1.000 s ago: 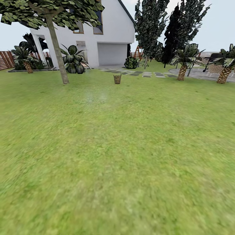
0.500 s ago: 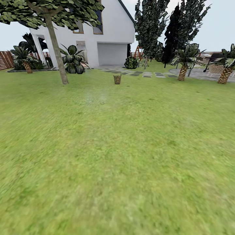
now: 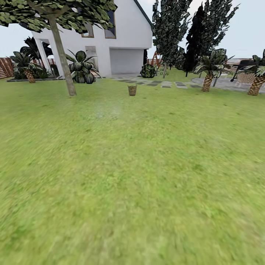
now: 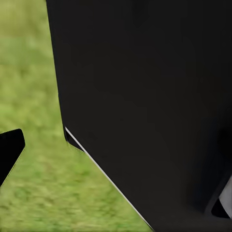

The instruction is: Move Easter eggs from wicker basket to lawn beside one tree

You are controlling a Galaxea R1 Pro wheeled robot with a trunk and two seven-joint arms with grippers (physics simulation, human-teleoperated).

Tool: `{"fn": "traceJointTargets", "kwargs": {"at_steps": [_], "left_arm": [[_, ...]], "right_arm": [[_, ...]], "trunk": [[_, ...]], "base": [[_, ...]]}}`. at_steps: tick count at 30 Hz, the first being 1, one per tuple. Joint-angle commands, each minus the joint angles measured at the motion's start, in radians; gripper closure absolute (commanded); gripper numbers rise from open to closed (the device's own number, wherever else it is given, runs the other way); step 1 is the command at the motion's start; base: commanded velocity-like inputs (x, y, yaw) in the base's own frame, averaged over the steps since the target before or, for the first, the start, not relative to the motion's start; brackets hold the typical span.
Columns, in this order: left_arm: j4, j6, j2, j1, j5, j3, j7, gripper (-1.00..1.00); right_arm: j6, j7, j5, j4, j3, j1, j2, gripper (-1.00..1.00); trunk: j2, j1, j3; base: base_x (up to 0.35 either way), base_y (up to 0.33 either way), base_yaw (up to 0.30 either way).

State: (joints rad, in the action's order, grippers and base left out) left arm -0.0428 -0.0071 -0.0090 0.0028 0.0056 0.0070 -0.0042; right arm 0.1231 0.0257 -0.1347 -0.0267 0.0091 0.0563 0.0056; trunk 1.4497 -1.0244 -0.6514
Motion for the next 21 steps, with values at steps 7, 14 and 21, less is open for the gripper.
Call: {"fn": "traceJointTargets", "kwargs": {"at_steps": [7,14,21], "left_arm": [[-0.001,-0.001,0.000,0.000,0.001,0.001,0.000,-1.00],[-0.002,-0.001,0.000,0.000,0.001,0.001,0.000,-1.00],[-0.001,-0.001,0.000,0.000,0.001,0.001,0.000,-1.00]], "right_arm": [[0.003,0.000,-0.006,0.001,0.000,0.000,0.001,-1.00],[0.003,0.000,-0.005,0.001,0.000,0.000,0.002,-1.00],[0.003,0.000,-0.005,0.001,0.000,0.000,0.002,-1.00]], "trunk": [[0.000,-0.001,-0.001],[0.000,-0.001,-0.001],[0.000,-0.001,-0.001]], "base": [[0.337,0.000,0.000],[0.337,0.000,0.000],[0.337,0.000,0.000]]}}
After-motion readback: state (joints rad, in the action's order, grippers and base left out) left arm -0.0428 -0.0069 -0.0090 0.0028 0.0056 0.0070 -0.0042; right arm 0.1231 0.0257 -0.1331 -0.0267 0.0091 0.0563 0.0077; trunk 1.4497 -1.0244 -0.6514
